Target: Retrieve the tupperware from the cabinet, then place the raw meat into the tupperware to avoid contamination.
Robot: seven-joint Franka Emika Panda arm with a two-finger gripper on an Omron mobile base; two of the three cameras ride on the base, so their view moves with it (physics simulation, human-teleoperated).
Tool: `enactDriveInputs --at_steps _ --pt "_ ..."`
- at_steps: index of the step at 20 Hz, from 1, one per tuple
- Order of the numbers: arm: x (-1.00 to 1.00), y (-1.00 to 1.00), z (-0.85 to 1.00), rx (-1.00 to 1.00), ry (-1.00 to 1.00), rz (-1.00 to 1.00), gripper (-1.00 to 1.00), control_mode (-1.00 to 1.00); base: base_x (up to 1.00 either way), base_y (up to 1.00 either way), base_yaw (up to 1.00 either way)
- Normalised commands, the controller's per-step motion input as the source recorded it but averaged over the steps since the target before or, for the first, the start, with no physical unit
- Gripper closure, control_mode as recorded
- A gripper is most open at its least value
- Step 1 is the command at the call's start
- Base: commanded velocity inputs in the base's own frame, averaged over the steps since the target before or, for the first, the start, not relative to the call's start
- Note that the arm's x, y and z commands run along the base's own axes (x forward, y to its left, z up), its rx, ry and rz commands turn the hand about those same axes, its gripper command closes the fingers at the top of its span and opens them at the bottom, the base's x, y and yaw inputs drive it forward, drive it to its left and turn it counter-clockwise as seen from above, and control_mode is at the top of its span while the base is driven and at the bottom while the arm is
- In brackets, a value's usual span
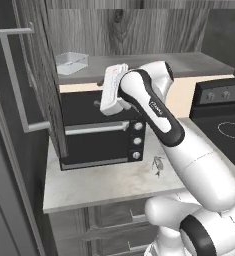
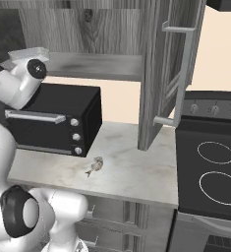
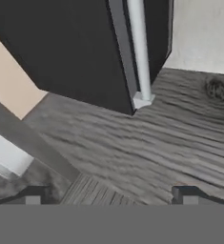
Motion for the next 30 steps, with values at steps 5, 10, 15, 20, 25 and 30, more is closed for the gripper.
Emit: enactDriveInputs --at_steps 5,10,15,20,25,30 --pt "0.15 -0.1 0.07 -0.23 -0.14 0.19 -1.0 -1.0 0.0 0.0 0.0" --pt "0.04 -0.03 -0.14 -0.05 -0.19 0.04 -1.0 -1.0 0.0 0.0 0.0" --pt "0.24 0.0 -0.01 -0.01 -0.29 0.01 -1.0 -1.0 0.0 0.0 0.0" --pt "0.14 0.0 0.41 -0.1 -0.07 0.04 -1.0 -1.0 0.0 0.0 0.0" --pt "0.38 -0.01 0.4 -0.16 -0.04 0.02 -1.0 -1.0 0.0 0.0 0.0" --pt "0.44 -0.05 0.39 -0.21 0.03 0.01 -1.0 -1.0 0.0 0.0 0.0"
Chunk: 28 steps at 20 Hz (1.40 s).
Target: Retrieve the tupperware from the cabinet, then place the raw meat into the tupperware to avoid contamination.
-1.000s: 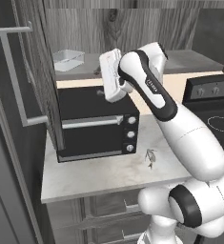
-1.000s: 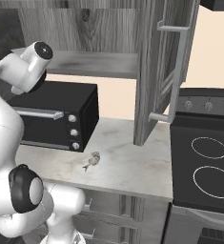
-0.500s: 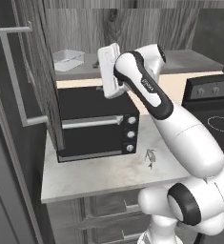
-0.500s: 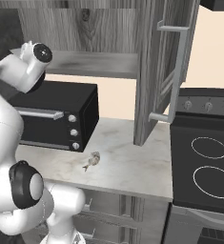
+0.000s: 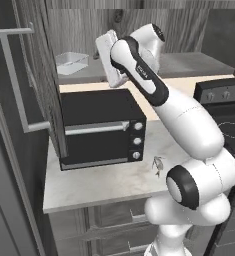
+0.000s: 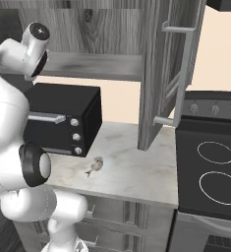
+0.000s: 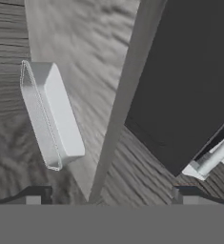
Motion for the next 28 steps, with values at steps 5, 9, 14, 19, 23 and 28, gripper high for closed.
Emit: enactDriveInputs --at_steps 5,9,14,19,23,28 --pt "0.02 0.01 0.39 -0.17 0.02 -0.02 -1.0 -1.0 0.0 0.0 0.0" --pt "0.14 0.07 0.35 -0.17 0.04 -0.02 -1.0 -1.0 0.0 0.0 0.0" --pt "0.1 0.05 -0.24 -0.01 -0.11 -0.08 -1.0 -1.0 0.0 0.0 0.0" --pt "0.0 0.0 -0.5 0.06 -0.31 -0.11 -1.0 -1.0 0.0 0.0 0.0" --pt "-0.02 0.0 -0.48 0.04 -0.24 -0.08 -1.0 -1.0 0.0 0.0 0.0" --pt "0.05 -0.01 -0.1 0.01 -0.05 -0.02 -1.0 -1.0 0.0 0.0 0.0"
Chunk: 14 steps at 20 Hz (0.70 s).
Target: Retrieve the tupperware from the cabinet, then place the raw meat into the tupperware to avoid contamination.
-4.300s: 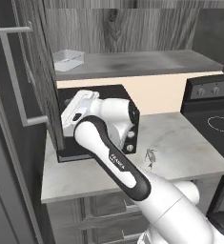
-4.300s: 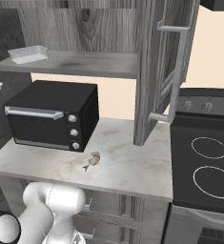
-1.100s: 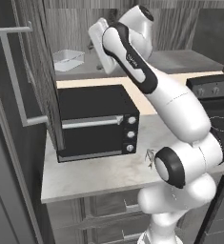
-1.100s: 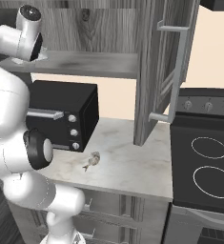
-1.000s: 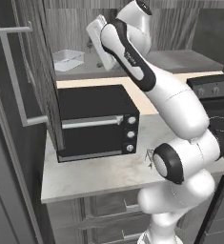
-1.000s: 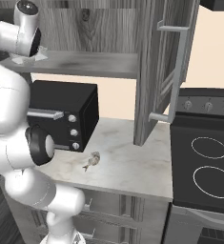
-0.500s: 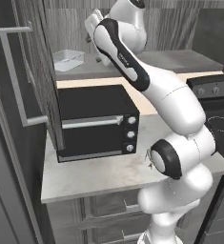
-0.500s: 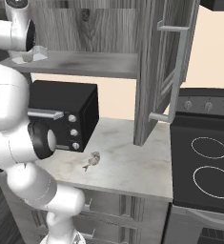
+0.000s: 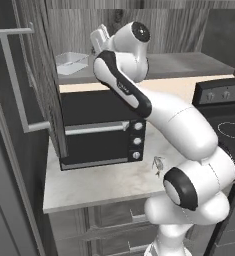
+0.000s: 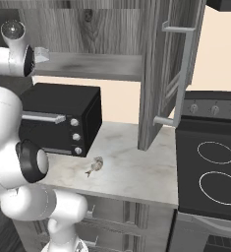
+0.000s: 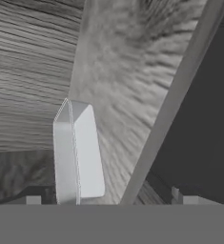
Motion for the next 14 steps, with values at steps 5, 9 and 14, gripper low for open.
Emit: enactDriveInputs --at_steps 5,9,14 --pt "0.37 -0.07 0.19 -0.02 0.15 0.09 -1.0 -1.0 0.0 0.0 0.0" --pt "0.43 -0.05 0.39 -0.08 0.19 0.15 -1.0 -1.0 0.0 0.0 0.0" --pt "0.28 -0.02 0.39 -0.09 0.14 0.1 -1.0 -1.0 0.0 0.0 0.0"
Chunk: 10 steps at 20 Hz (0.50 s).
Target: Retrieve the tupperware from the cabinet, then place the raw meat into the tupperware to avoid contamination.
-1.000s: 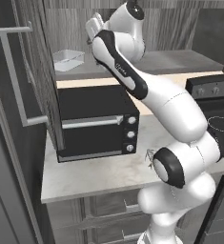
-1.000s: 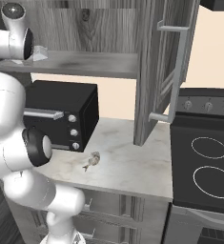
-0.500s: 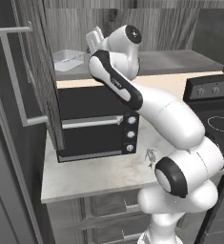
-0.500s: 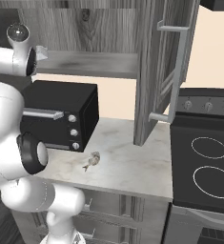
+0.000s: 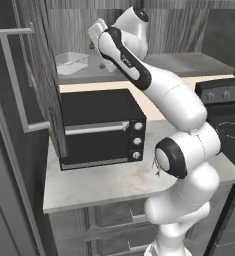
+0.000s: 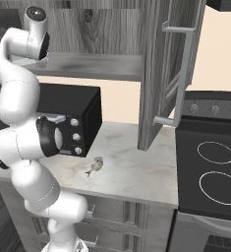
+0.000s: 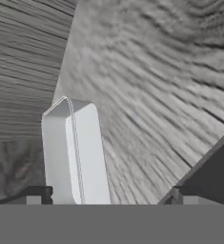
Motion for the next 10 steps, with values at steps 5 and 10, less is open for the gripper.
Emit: enactDriveInputs --at_steps 5,10 --pt "0.08 0.0 0.06 -0.03 0.03 0.03 -1.0 -1.0 0.0 0.0 0.0" --pt "0.04 0.01 -0.22 0.01 -0.08 0.0 -1.0 -1.0 0.0 0.0 0.0"
